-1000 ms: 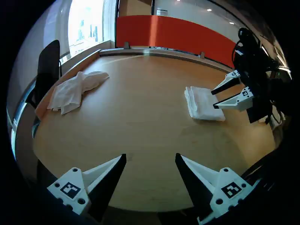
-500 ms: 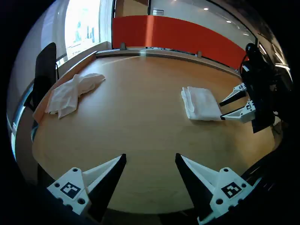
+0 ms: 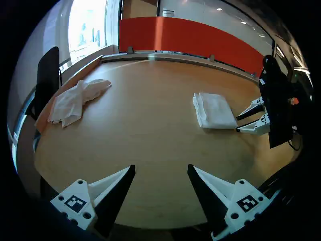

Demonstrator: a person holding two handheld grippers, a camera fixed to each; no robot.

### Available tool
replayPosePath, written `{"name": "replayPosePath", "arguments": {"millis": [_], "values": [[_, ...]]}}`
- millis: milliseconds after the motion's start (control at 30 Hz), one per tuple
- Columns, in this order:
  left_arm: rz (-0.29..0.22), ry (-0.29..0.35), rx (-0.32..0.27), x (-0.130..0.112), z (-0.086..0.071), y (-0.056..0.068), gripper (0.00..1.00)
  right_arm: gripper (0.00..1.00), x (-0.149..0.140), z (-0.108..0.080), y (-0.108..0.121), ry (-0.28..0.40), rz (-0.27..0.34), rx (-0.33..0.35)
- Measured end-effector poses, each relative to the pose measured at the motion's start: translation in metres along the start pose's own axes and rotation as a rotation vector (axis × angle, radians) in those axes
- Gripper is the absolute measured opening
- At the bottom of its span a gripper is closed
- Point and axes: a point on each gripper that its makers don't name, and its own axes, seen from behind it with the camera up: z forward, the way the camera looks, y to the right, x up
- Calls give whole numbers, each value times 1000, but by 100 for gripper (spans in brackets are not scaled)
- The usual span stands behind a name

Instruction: Fold towel

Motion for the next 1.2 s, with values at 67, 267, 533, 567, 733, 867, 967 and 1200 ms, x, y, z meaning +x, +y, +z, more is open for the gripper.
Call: {"name": "replayPosePath", "arguments": {"millis": [67, 267, 533, 567, 733, 867, 967, 1200], "values": [[-1, -1, 0, -1, 0, 0, 97, 66, -3, 1, -1, -2, 9, 0], [0, -3, -2, -2, 0, 2, 97, 46, -4, 6, -3, 5, 41, -13], [1, -4, -2, -3, -1, 2, 97, 23, -7, 10, -8, 7, 65, -6], [1, -4, -2, -3, -1, 2, 97, 20, -7, 11, -8, 8, 67, -3], [5, -4, -4, -2, -1, 2, 97, 7, -6, 10, -9, 15, 83, 1], [9, -2, -8, 0, -1, 3, 97, 5, -2, 6, -6, 24, 90, 3], [10, 2, -12, 2, 0, 3, 97, 5, 4, -2, -1, 33, 86, -3], [11, 21, -26, 13, 3, 6, 97, 5, 45, -30, 21, 87, 51, -30]]}}
